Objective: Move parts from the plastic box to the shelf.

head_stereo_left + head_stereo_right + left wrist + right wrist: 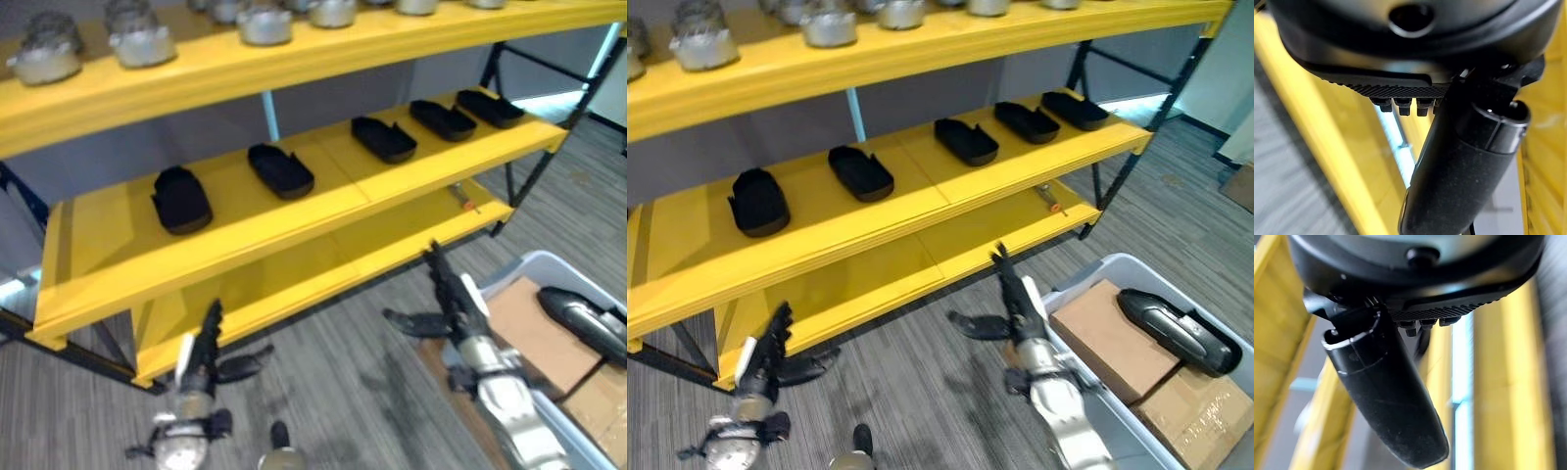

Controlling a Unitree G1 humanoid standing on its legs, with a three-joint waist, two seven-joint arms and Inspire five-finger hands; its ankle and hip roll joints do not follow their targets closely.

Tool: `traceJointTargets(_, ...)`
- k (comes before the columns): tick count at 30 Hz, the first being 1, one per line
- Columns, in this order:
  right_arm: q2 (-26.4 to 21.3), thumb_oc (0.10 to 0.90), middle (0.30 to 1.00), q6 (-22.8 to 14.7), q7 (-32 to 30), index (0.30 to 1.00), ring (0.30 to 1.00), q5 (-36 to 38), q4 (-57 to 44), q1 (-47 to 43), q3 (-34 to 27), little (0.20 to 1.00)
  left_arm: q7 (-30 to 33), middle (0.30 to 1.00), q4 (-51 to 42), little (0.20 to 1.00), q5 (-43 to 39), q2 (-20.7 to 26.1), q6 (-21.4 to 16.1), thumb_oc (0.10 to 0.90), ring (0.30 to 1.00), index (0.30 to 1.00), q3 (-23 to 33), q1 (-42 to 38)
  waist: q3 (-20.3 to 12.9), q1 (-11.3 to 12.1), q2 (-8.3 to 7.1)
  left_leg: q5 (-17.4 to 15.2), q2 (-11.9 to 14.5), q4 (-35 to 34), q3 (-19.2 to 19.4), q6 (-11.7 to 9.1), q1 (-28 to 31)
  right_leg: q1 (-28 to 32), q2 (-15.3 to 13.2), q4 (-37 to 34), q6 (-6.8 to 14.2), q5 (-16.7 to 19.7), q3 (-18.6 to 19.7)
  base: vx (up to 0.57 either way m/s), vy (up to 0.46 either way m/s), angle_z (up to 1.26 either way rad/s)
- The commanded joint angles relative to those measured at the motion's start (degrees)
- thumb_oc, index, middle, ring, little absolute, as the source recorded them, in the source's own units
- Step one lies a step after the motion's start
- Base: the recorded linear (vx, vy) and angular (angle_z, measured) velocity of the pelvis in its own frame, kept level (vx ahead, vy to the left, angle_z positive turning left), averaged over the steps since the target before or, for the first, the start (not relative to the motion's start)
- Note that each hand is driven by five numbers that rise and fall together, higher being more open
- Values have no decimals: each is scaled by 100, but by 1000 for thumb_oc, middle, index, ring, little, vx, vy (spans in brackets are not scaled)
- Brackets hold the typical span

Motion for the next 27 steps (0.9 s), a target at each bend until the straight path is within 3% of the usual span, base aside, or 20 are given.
traceJointTargets(1, 355, 900, 1000, -624, -2, 1000, 1000, 80, -810, -608, -343, 1000, -145, 1000, -527, 1000, -129, 562, -450, 900, 1000, 1000, 302, -854, 67, -65, -335, -1208, -543, 253, 270, -20, 501, -1103, 319, 123, -703, 750, 403, -29, -169, 6)
traceJointTargets(10, 277, 900, 1000, -755, -7, 1000, 1000, 101, -973, -166, -870, 1000, -258, 1000, -372, 1000, -70, 573, -445, 900, 1000, 1000, 67, -1091, 34, -530, -328, -1073, -163, 234, 440, -12, 589, -1216, 597, -61, -682, 750, 573, -15, -143, -32)
traceJointTargets(17, 245, 900, 1000, -873, -8, 1000, 1000, 204, -1059, 87, -1162, 1000, -412, 1000, -324, 1000, -80, 589, -445, 900, 1000, 1000, -347, -1435, -59, -897, -377, -1243, 78, 754, 403, -20, 682, -1235, 734, -61, -688, 743, 752, 5, -162, -7)
traceJointTargets(20, 189, 900, 1000, -872, -107, 1000, 1000, 158, -981, -237, -989, 1000, -333, 1000, -390, 1000, -152, 594, -465, 900, 1000, 1000, -291, -1501, 141, -716, -366, -1436, -253, 1407, -476, 20, 310, -1233, 847, -61, -778, 604, 1017, -29, -141, -35)
traceJointTargets(22, 214, 900, 1000, -851, -143, 1000, 1000, 131, -894, -431, -838, 1000, -286, 1000, -424, 1000, -180, 611, -472, 900, 1000, 1000, -204, -1482, 255, -541, -446, -1621, -517, 1389, -701, 124, 93, -1177, 912, -61, -819, 605, 1249, -19, -175, -139)
traceJointTargets(23, 244, 900, 1000, -841, -121, 1000, 1000, 119, -834, -490, -744, 1000, -262, 1000, -442, 1000, -161, 633, -472, 900, 1000, 1000, -130, -1379, 328, -411, -452, -1564, -700, 1194, -897, 230, -107, -1116, 998, -58, -861, 656, 1440, 34, -122, -173)
traceJointTargets(27, 275, 900, 1000, -864, -133, 1000, 1000, 118, -688, -523, -625, 1000, -215, 1000, -430, 1000, -123, 646, -480, 900, 1000, 1000, -83, -1239, 455, -236, -445, -1092, -966, 512, -1358, 344, -630, -1061, 1166, 74, -918, 761, 1811, 72, -17, -108)
